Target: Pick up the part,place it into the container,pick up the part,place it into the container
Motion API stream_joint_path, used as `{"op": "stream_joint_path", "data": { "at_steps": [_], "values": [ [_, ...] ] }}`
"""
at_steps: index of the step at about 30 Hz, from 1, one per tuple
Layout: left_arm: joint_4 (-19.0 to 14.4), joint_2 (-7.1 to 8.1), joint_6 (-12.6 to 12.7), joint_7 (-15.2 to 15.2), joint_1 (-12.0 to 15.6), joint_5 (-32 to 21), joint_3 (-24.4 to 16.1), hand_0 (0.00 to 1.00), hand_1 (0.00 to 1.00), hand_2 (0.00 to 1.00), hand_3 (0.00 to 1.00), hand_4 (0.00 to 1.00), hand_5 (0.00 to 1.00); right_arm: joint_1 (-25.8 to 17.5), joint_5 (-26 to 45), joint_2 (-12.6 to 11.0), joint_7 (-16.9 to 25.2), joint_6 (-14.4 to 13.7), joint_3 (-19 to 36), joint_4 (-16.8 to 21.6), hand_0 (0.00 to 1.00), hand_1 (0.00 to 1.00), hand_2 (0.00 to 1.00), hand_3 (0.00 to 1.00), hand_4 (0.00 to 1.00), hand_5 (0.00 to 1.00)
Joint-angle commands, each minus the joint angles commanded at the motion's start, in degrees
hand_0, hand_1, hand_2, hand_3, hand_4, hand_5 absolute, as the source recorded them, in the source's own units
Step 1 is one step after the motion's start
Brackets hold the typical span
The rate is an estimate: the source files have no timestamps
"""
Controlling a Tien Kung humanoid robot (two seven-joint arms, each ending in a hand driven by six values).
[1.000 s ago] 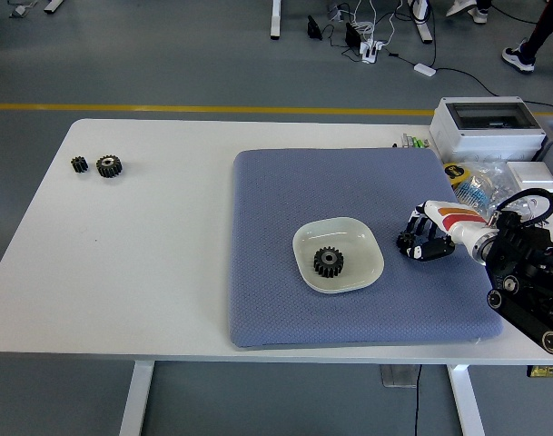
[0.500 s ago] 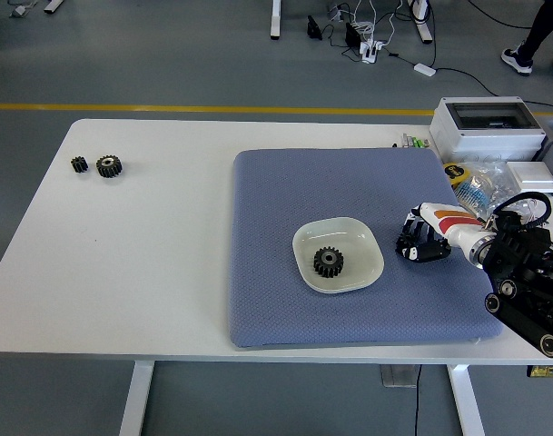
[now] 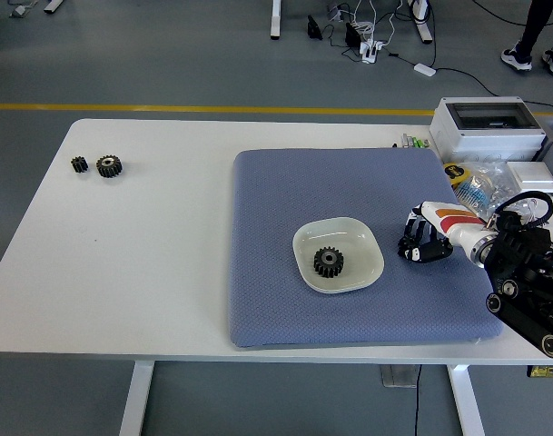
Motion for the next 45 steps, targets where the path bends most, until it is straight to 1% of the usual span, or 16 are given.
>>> {"op": "stream_joint_path", "data": {
  "at_steps": [5, 6, 8, 19, 27, 31, 35, 36, 38, 39, 43, 45],
  "values": [
    [0.0, 0.00, 0.0, 0.0, 0.0, -0.2, 0.3, 0.676, 0.648, 0.673, 0.572, 0.672, 0.630, -0.3, -0.1, -0.1, 0.1, -0.1, 0.2, 0.4, 0.109, 0.253, 0.377, 0.438, 0.861, 0.187],
    [0.0, 0.00, 0.0, -0.1, 0.0, -0.3, 0.4, 0.677, 0.649, 0.673, 0.572, 0.672, 0.631, -0.4, -0.2, -0.2, 0.1, -0.1, 0.4, 0.6, 0.107, 0.254, 0.377, 0.438, 0.861, 0.162],
    [0.0, 0.00, -0.1, -0.1, 0.0, -0.3, 0.5, 0.677, 0.649, 0.673, 0.572, 0.672, 0.631, -0.4, -0.3, -0.4, 0.1, -0.2, 0.7, 1.1, 0.107, 0.254, 0.377, 0.438, 0.861, 0.162],
    [0.0, 0.00, -0.1, -0.1, 0.0, -0.2, 0.4, 0.677, 0.649, 0.673, 0.572, 0.671, 0.630, -0.4, -2.3, -1.8, -0.2, -0.6, 2.9, 5.6, 0.101, 0.250, 0.377, 0.436, 0.861, 0.152],
    [0.0, 0.07, -0.1, -0.2, -0.2, -0.2, 0.3, 0.677, 0.649, 0.669, 0.572, 0.671, 0.630, -0.3, -3.1, -2.2, -0.5, -0.6, 3.5, 7.4, 0.101, 0.248, 0.375, 0.434, 0.862, 0.148],
    [0.0, 0.10, -0.1, -0.2, -0.1, -0.2, 0.1, 0.677, 0.646, 0.667, 0.571, 0.672, 0.628, -0.6, -4.4, -2.8, -0.8, -0.9, 4.3, 10.5, 0.103, 0.246, 0.373, 0.435, 0.858, 0.145],
    [0.0, 0.16, -0.2, -0.2, -0.1, -0.1, 0.0, 0.677, 0.646, 0.667, 0.571, 0.672, 0.628, -0.6, -5.9, -3.6, -1.4, -1.1, 4.7, 15.3, 0.103, 0.246, 0.373, 0.435, 0.858, 0.145],
    [0.0, 0.16, -0.2, -0.2, -0.1, -0.2, 0.1, 0.676, 0.645, 0.666, 0.571, 0.671, 0.627, -0.6, -6.3, -3.8, -1.5, -1.1, 4.7, 15.9, 0.108, 0.244, 0.372, 0.436, 0.859, 0.142],
    [0.0, 0.17, -0.2, -0.2, -0.2, -0.1, 0.1, 0.676, 0.645, 0.666, 0.571, 0.671, 0.627, -0.4, -7.6, -4.3, -2.0, -1.0, 4.4, 19.2, 0.108, 0.244, 0.372, 0.436, 0.859, 0.142],
    [0.0, 0.17, -0.2, -0.2, -0.2, -0.1, 0.0, 0.676, 0.645, 0.666, 0.571, 0.671, 0.627, -0.4, -7.9, -4.3, -2.1, -0.9, 4.3, 20.1, 0.108, 0.244, 0.372, 0.436, 0.859, 0.142],
    [0.0, 0.22, -0.2, -0.2, -0.2, -0.1, 0.0, 0.676, 0.646, 0.665, 0.572, 0.671, 0.627, 0.2, -9.5, -4.8, -2.9, -0.2, 2.1, 24.7, 0.109, 0.244, 0.374, 0.438, 0.856, 0.143],
    [0.0, 0.24, -0.1, -0.2, -0.2, 0.0, -0.1, 0.676, 0.646, 0.665, 0.572, 0.671, 0.627, 0.8, -10.2, -4.9, -3.2, 0.5, 0.6, 26.0, 0.109, 0.244, 0.374, 0.438, 0.856, 0.143]
  ]
}}
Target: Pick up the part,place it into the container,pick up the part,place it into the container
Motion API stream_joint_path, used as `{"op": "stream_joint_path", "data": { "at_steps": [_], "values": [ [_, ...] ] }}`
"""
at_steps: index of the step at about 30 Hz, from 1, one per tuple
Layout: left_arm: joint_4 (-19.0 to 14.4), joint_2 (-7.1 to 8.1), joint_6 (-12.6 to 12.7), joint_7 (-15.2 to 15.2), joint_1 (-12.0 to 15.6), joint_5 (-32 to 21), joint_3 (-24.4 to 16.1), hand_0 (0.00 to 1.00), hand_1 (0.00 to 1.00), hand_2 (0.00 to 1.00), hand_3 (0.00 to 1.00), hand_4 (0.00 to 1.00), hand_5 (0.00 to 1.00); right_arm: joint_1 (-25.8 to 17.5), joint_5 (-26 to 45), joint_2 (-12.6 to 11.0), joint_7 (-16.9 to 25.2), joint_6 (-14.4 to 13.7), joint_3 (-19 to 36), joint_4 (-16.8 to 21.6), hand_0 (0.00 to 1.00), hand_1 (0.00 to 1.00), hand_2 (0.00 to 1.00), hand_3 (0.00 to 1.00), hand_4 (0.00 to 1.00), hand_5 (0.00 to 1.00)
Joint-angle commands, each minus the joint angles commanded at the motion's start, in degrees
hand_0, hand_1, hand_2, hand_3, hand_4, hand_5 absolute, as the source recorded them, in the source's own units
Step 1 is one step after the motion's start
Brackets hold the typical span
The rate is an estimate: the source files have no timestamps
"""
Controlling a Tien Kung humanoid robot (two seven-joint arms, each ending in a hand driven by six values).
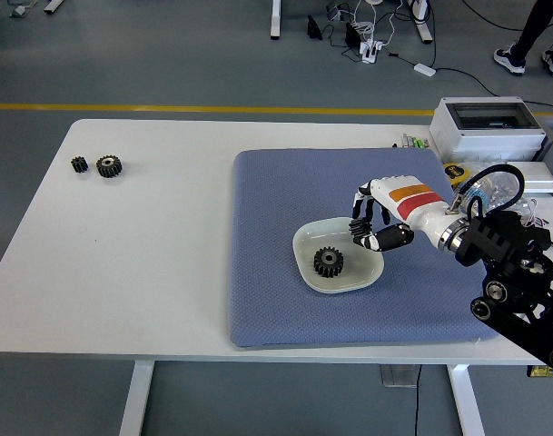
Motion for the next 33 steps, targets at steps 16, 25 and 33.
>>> {"op": "stream_joint_path", "data": {
  "at_steps": [16, 25, 33],
  "values": [
    [0.0, 0.10, 0.0, 0.0, -0.2, -0.3, 0.3, 0.676, 0.644, 0.665, 0.571, 0.671, 0.626, 2.7, -1.2, 2.5, -2.4, 4.3, -5.3, -3.9, 0.115, 0.291, 0.447, 0.490, 0.782, 0.201],
    [0.0, 0.10, 0.0, 0.0, 0.0, -0.5, 0.4, 0.676, 0.645, 0.664, 0.571, 0.671, 0.627, 2.6, -1.9, 2.6, -4.6, 6.1, -5.5, -5.3, 0.117, 0.343, 0.494, 0.498, 0.740, 0.270],
    [0.0, 0.18, -0.1, 0.1, 0.1, -0.4, 0.6, 0.676, 0.646, 0.665, 0.572, 0.672, 0.627, 2.5, -1.8, 3.0, -4.2, 6.2, -6.0, -4.8, 0.119, 0.354, 0.517, 0.504, 0.769, 0.258]
  ]
}}
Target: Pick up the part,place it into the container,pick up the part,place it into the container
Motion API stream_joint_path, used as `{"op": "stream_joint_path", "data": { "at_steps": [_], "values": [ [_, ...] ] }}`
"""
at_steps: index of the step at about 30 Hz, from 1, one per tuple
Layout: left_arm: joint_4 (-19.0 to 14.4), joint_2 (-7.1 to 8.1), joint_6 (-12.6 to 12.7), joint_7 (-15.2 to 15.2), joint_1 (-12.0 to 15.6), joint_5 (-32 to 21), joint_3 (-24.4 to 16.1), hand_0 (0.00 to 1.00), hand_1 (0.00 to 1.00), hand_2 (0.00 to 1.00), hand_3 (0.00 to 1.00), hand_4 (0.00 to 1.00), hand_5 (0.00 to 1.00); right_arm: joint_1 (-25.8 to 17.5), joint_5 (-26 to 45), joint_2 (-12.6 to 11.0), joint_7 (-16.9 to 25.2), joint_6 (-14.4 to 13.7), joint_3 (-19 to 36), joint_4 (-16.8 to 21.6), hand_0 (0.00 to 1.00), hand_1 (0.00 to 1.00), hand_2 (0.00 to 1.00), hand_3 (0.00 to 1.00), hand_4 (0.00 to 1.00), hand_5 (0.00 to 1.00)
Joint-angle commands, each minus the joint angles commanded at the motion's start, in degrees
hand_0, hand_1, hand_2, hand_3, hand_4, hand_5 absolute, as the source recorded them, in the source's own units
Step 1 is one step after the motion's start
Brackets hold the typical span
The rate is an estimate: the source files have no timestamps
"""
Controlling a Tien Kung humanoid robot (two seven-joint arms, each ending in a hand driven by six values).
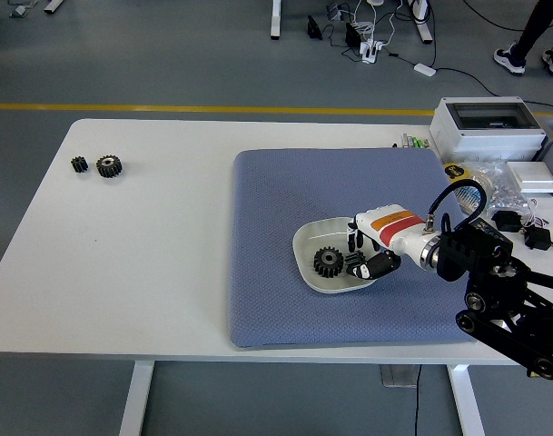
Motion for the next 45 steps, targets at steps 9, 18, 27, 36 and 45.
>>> {"op": "stream_joint_path", "data": {
  "at_steps": [9, 18, 27, 36, 45],
  "values": [
    [0.0, 0.06, 0.0, 0.1, 0.2, 0.0, 0.1, 0.676, 0.647, 0.665, 0.572, 0.671, 0.627, -0.1, -0.1, 0.2, 0.6, 0.0, 0.4, 0.0, 0.125, 0.357, 0.580, 0.559, 0.802, 0.261],
    [0.0, 0.07, -0.1, 0.0, 0.2, -0.2, 0.4, 0.677, 0.649, 0.665, 0.572, 0.671, 0.626, -1.2, 0.2, -0.5, 1.3, -1.7, 3.3, 1.1, 0.125, 0.361, 0.596, 0.564, 0.797, 0.273],
    [0.0, -0.09, -0.1, -0.2, 0.1, -0.3, 0.3, 0.677, 0.650, 0.664, 0.572, 0.671, 0.626, -4.1, 4.3, -2.5, 2.7, -6.1, 12.2, 3.4, 0.123, 0.357, 0.583, 0.552, 0.793, 0.274],
    [0.0, -0.33, 0.0, -0.3, 0.1, 0.0, -0.1, 0.677, 0.652, 0.663, 0.572, 0.671, 0.627, -10.2, 25.6, -4.1, 14.8, -14.8, 19.2, 3.2, 0.147, 0.356, 0.538, 0.518, 0.778, 0.272],
    [0.0, -0.42, 0.1, -0.4, 0.1, 0.3, -0.6, 0.677, 0.653, 0.664, 0.571, 0.672, 0.630, -19.0, 46.8, -6.1, 22.4, -5.0, 27.6, 8.6, 0.355, 0.528, 0.676, 0.641, 0.998, 0.589]
  ]
}}
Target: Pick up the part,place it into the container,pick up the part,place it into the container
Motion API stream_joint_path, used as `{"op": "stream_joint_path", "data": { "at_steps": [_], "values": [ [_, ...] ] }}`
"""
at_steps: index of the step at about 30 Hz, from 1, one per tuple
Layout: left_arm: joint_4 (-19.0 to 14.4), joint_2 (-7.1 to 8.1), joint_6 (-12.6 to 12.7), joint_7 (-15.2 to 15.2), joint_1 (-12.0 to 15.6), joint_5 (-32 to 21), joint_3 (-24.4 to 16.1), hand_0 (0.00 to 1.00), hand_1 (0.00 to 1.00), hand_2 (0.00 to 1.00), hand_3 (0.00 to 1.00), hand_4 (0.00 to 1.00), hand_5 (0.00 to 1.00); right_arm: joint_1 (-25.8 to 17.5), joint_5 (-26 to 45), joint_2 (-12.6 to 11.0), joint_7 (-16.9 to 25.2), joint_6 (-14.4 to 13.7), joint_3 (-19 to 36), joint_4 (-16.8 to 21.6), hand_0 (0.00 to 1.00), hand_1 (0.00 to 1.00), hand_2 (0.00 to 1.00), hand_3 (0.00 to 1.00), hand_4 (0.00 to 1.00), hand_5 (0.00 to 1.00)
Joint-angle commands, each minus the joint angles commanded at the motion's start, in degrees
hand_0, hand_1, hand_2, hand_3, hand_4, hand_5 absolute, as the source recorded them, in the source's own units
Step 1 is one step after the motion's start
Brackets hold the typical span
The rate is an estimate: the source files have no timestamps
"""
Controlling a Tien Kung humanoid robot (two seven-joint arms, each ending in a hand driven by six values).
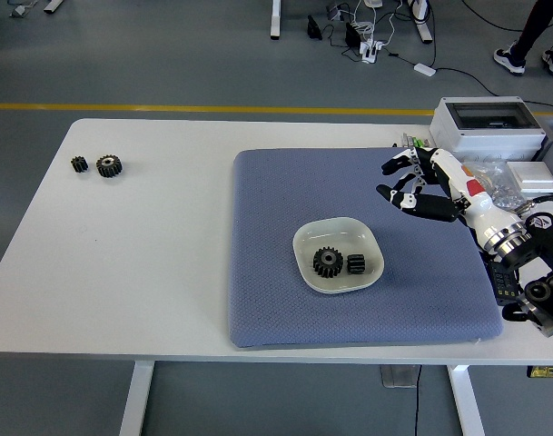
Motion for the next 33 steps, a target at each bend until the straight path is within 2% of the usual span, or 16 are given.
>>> {"op": "stream_joint_path", "data": {
  "at_steps": [3, 4, 9, 10, 15, 16, 21, 22, 26, 33],
  "values": [
    [0.0, 0.00, 0.0, 0.0, 0.0, 0.1, -0.2, 0.677, 0.653, 0.664, 0.571, 0.672, 0.630, -3.3, 7.1, 0.4, 0.7, 0.4, 3.1, 0.8, 0.355, 0.528, 0.676, 0.641, 0.998, 0.589],
    [0.0, 0.00, 0.0, 0.0, 0.0, 0.1, -0.2, 0.677, 0.652, 0.665, 0.572, 0.671, 0.628, -3.9, 9.7, 0.6, 0.8, 0.4, 3.7, 0.9, 0.495, 0.598, 0.730, 0.675, 0.998, 0.659],
    [0.0, 0.00, 0.0, -0.1, -0.1, 0.0, 0.0, 0.677, 0.652, 0.665, 0.572, 0.671, 0.628, -8.5, 21.6, 2.9, 1.5, 1.5, 8.4, 1.2, 0.495, 0.598, 0.730, 0.675, 0.998, 0.659],
    [0.0, 0.00, 0.0, -0.1, -0.1, 0.0, 0.0, 0.676, 0.652, 0.666, 0.573, 0.670, 0.630, -9.5, 24.2, 3.5, 1.5, 1.8, 9.4, 1.2, 0.618, 0.673, 0.770, 0.719, 0.998, 0.734],
    [0.0, 0.00, 0.0, -0.1, -0.1, 0.0, 0.1, 0.676, 0.652, 0.666, 0.573, 0.670, 0.630, -13.9, 35.8, 6.3, 0.9, 3.2, 13.8, 0.8, 0.618, 0.673, 0.770, 0.719, 0.998, 0.734],
    [0.0, 0.00, 0.0, -0.1, -0.1, 0.1, 0.1, 0.676, 0.650, 0.666, 0.572, 0.670, 0.631, -14.6, 35.9, 6.9, 0.7, 3.3, 14.5, 0.6, 0.687, 0.706, 0.784, 0.729, 0.998, 0.758],
    [0.0, 0.00, 0.0, -0.2, -0.1, 0.1, 0.3, 0.676, 0.650, 0.666, 0.572, 0.670, 0.631, -17.5, 29.9, 9.2, -0.2, 2.6, 18.0, 0.0, 0.687, 0.706, 0.784, 0.729, 0.998, 0.758],
    [0.0, 0.00, 0.0, -0.2, 0.0, 0.1, 0.3, 0.676, 0.650, 0.666, 0.573, 0.669, 0.632, -18.0, 28.0, 9.7, -0.3, 2.3, 18.8, -0.1, 0.724, 0.724, 0.787, 0.743, 0.998, 0.789],
    [0.0, 0.00, -0.1, -0.1, 0.1, 0.4, 0.3, 0.676, 0.650, 0.666, 0.573, 0.669, 0.632, -20.1, 21.1, 12.3, 0.1, 1.1, 21.5, -0.1, 0.724, 0.724, 0.787, 0.743, 0.998, 0.789],
    [0.0, 0.00, -0.1, -0.1, 0.0, 0.5, 0.5, 0.676, 0.649, 0.665, 0.572, 0.670, 0.634, -22.6, 18.4, 14.0, 2.1, 0.2, 23.9, 0.0, 0.728, 0.727, 0.787, 0.731, 0.998, 0.789]
  ]
}}
